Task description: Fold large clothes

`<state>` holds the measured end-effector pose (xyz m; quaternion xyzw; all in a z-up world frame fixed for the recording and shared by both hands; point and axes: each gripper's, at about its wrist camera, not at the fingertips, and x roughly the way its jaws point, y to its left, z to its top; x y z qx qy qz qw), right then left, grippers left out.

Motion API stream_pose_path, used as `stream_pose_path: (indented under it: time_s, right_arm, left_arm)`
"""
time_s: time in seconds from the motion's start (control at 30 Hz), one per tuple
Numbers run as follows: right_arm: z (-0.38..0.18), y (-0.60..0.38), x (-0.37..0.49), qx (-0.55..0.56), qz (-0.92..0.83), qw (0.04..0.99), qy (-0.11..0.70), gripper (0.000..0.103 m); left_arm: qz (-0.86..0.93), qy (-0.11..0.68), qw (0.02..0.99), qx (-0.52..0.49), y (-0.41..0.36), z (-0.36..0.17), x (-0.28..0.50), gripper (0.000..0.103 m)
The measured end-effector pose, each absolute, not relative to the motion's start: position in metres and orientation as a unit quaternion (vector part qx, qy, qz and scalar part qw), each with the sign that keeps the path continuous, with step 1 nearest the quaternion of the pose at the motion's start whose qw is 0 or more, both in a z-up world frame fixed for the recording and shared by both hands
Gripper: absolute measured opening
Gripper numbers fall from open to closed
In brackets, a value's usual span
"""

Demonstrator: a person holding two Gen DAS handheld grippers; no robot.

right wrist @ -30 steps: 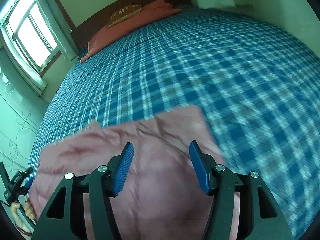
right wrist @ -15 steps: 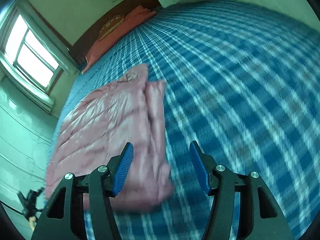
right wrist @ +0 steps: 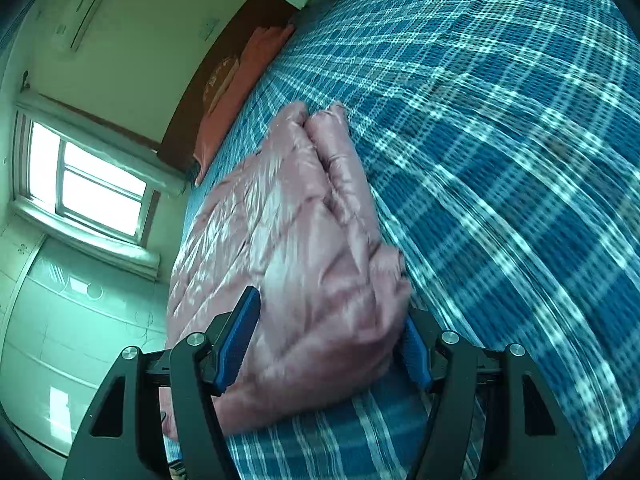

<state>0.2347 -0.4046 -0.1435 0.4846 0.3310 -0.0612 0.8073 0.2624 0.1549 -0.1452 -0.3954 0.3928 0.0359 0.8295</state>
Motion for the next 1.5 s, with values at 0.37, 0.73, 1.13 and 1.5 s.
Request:
stream_pose_path:
  time_s: [0.37,0.73,1.13,1.5]
  right_arm:
    - [-0.136,-0.398,0.219,0.492,-0.027,0.814,0.308,0.015]
    - [-0.138,-0.396,0.140,0.497,-0.015,0.805,0.323,0.015]
    - [-0.138,-0.393,0.100,0.496,-0.008,0.800,0.337,0.015]
    - [-0.139,-0.424,0.086,0.515,-0.032,0.797,0.314,0.061]
  left_arm:
    - [0.021,0.377,0.842,-0.386,0.154,-0.132,0.260,0.012]
    - [0.008,0.385,0.843,-0.376,0.176,-0.127,0.171,0.011]
    - [0.007,0.402,0.837,-0.370,0.195,-0.133,0.083,0.011]
    - [0.018,0.385,0.832,-0.399,0.223,-0.141,0.064,0.068]
